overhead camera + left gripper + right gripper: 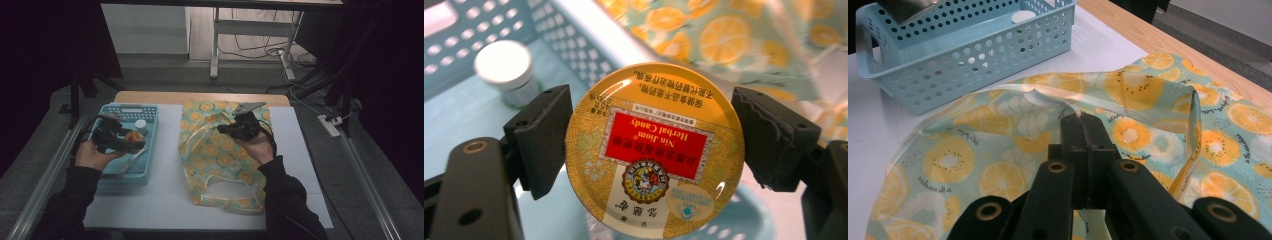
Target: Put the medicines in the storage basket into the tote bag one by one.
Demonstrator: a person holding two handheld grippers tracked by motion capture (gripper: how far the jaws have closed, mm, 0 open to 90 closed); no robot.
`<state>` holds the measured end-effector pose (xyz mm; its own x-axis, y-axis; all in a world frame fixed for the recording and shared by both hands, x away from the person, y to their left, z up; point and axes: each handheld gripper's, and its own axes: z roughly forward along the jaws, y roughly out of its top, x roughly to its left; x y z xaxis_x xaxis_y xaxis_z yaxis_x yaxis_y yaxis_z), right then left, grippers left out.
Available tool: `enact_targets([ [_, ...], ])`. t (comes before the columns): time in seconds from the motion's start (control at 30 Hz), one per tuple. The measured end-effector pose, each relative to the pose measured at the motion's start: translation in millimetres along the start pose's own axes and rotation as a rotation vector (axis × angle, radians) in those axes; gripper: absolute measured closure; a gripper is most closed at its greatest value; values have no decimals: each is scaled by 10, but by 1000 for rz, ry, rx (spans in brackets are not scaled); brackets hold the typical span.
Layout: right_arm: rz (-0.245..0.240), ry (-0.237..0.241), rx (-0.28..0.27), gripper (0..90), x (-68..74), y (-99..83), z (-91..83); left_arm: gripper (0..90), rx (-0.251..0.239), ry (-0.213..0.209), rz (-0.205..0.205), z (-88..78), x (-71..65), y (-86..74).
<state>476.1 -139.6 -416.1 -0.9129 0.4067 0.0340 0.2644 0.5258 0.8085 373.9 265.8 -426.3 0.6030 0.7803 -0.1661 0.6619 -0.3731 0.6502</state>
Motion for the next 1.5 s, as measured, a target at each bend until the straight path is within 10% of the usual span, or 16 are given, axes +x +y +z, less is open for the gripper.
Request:
enact_targets([
  [0.27,10,-3,3,900,-19,-10,-3,207,-10,-29,88,60,-329,106],
  [1.5,34,-7,14,900,-44,-55,62,206,-16,-214,200,538,-1047,565],
])
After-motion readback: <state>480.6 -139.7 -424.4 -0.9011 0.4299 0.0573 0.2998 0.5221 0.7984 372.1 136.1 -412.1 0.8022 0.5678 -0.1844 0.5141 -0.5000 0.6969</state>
